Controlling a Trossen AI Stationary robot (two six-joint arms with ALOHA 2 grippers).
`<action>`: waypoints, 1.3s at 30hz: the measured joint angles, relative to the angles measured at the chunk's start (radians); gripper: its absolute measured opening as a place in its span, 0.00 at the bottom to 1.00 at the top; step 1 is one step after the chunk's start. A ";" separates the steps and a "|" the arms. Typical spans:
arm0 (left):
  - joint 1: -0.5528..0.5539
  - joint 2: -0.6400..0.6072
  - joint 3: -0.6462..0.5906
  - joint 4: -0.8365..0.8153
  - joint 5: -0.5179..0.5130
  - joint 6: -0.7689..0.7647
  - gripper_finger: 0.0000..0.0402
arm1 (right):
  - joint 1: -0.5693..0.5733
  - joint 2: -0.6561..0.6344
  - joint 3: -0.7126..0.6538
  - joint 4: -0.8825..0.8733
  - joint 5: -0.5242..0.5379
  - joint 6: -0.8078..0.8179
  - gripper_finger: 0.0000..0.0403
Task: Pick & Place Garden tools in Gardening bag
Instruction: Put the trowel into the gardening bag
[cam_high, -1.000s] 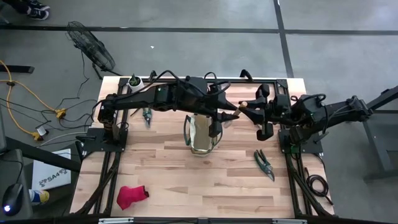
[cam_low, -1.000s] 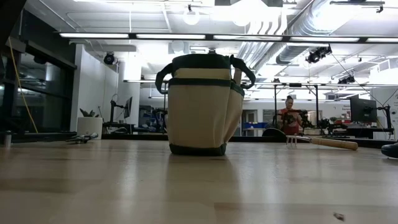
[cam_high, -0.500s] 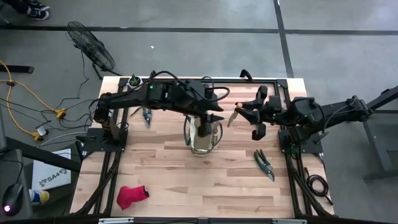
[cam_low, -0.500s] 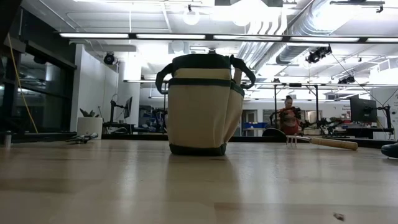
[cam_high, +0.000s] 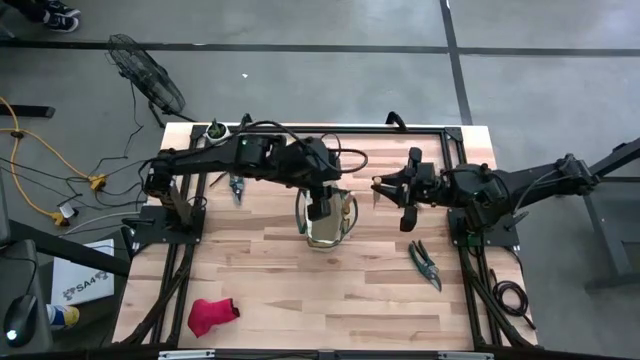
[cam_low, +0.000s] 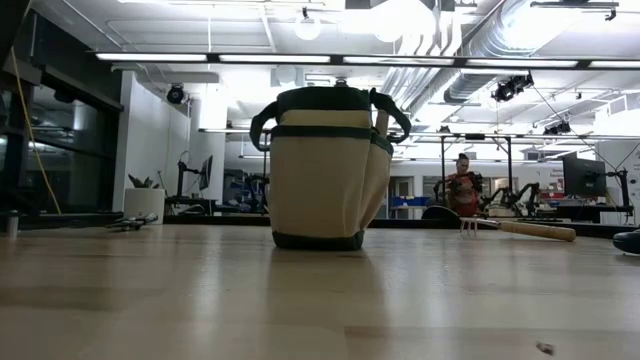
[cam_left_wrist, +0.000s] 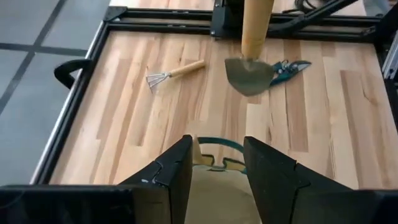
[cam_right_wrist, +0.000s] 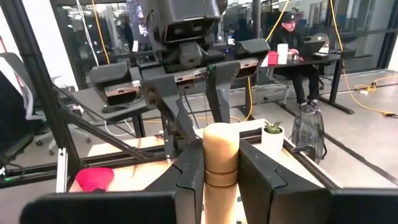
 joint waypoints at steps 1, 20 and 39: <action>0.000 -0.009 -0.027 0.026 0.000 -0.004 0.35 | 0.000 0.000 -0.021 0.021 0.000 0.011 0.14; 0.000 -0.409 -0.874 0.717 0.035 -0.278 0.35 | -0.135 0.091 -0.272 0.469 -0.192 0.045 0.14; 0.000 -0.694 -1.271 0.975 -0.075 -0.474 0.35 | -0.215 0.312 -0.272 0.584 -0.344 0.074 0.14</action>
